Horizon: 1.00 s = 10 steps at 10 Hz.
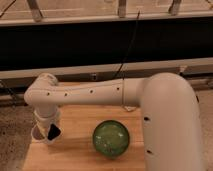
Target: Place the eraser in the ceramic cup
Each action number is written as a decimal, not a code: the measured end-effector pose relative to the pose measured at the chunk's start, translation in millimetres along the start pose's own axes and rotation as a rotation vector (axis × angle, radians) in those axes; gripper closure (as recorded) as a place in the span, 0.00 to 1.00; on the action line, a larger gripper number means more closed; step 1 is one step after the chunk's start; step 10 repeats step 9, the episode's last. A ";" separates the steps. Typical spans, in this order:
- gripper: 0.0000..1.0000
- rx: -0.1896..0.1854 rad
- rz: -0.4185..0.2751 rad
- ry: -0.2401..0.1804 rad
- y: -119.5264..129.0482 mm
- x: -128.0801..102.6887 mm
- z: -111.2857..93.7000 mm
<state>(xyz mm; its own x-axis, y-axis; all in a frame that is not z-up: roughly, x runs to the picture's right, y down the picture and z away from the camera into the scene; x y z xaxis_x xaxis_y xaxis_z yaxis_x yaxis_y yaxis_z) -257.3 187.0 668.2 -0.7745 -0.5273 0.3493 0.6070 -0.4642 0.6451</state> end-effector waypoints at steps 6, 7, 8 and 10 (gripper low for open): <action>0.97 0.007 -0.062 0.005 -12.0 7.6 -0.2; 0.91 0.009 -0.074 -0.002 -14.1 9.2 0.6; 0.82 0.012 -0.089 -0.007 -16.6 11.9 1.2; 0.69 0.009 -0.101 -0.018 -18.2 14.4 2.2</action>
